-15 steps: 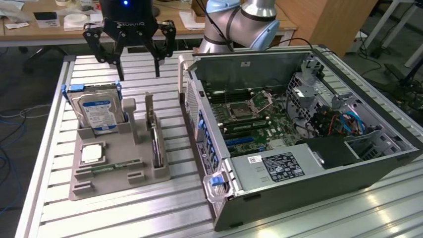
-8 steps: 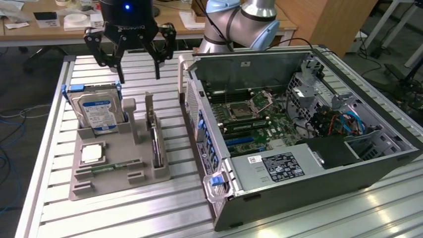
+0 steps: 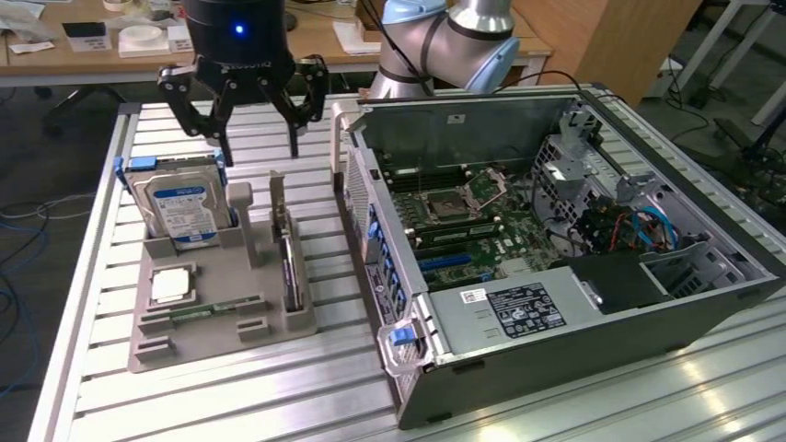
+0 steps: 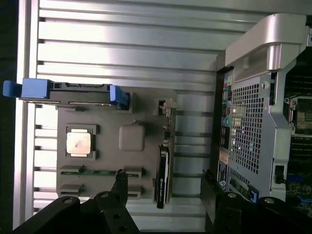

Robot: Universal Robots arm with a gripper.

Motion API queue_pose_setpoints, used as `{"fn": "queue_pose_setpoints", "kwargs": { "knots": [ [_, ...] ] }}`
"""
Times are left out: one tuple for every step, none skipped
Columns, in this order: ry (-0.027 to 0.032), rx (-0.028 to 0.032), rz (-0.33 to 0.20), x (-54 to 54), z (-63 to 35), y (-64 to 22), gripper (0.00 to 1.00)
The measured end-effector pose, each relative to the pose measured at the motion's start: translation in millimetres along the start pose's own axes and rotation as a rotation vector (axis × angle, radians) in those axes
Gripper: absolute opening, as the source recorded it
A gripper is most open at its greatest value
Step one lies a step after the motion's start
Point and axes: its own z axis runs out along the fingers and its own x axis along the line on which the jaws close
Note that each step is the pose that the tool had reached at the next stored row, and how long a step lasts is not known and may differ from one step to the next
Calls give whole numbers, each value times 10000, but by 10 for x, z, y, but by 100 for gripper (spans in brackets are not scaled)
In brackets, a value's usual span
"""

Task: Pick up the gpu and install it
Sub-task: 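Pick up the gpu and move the gpu toward the slot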

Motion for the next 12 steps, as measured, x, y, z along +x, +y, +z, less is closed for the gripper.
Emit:
{"fn": "queue_pose_setpoints", "kwargs": {
  "knots": [
    [-1, 1, -19, 0, 10, -8, 71],
    [1, 2, -34, 1, 25, -14, 71],
    [1, 2, -47, 1, 43, -19, 71],
    [3, 3, -53, 2, 61, -24, 71],
    [3, 2, -54, 3, 78, -28, 71],
    [3, -6, -54, 3, 97, -31, 71],
    [1, -13, -53, 4, 116, -33, 71],
    [2, -16, -53, 4, 133, -36, 71],
    [1, -18, -54, 4, 151, -38, 71],
    [1, -18, -54, 5, 169, -40, 71],
    [2, -18, -54, 6, 188, -44, 71],
    [2, -19, -56, 5, 206, -49, 71]
  ]
}}
